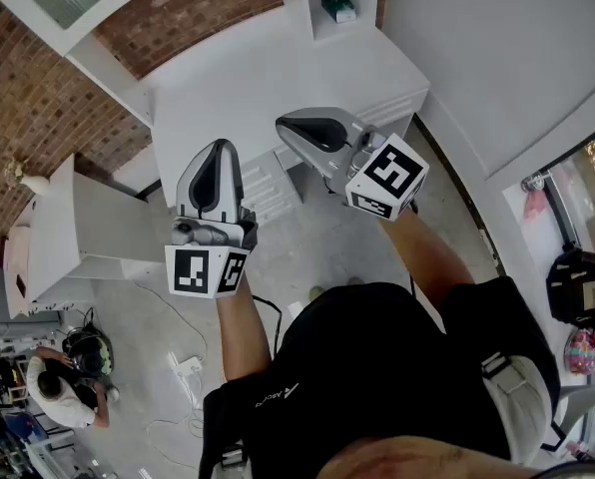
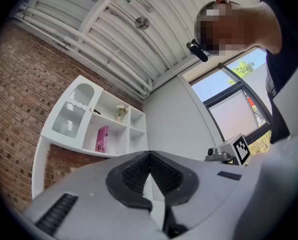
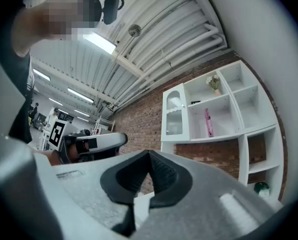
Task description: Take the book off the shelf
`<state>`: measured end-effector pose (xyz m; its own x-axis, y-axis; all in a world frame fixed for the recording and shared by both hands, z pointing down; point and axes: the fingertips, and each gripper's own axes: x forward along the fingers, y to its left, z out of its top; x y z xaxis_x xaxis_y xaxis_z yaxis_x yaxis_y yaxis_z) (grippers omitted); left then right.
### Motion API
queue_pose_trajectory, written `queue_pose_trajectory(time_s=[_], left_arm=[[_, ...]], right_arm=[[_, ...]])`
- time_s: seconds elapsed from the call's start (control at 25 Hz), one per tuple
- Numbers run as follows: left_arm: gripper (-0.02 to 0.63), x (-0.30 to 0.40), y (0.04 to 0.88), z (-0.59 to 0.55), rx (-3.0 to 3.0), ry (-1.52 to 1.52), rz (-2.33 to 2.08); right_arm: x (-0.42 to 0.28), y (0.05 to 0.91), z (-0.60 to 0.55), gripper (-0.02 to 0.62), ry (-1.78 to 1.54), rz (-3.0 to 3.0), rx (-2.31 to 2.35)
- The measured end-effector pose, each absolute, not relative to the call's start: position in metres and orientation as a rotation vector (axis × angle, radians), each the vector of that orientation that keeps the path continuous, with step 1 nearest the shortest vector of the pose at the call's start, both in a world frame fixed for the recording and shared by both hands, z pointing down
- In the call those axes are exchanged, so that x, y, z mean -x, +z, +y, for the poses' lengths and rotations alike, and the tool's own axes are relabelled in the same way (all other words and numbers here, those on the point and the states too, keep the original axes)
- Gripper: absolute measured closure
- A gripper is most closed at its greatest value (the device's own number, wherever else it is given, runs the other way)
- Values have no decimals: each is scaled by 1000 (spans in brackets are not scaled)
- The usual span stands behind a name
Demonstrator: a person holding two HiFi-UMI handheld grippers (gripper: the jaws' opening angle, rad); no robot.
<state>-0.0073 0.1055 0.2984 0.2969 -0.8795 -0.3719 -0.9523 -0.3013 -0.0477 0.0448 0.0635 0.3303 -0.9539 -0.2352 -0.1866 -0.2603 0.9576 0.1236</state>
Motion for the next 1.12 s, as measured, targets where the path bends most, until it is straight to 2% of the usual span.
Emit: queue_pose_trajectory(time_s=[0.68,1.12], left_arm=[[607,106,290,112,2278,468,1649],[607,148,288,63,2268,454,1657]], right_arm=[[26,306,39,594,316,2861,572],[61,292,-27,594,325,2840,619]])
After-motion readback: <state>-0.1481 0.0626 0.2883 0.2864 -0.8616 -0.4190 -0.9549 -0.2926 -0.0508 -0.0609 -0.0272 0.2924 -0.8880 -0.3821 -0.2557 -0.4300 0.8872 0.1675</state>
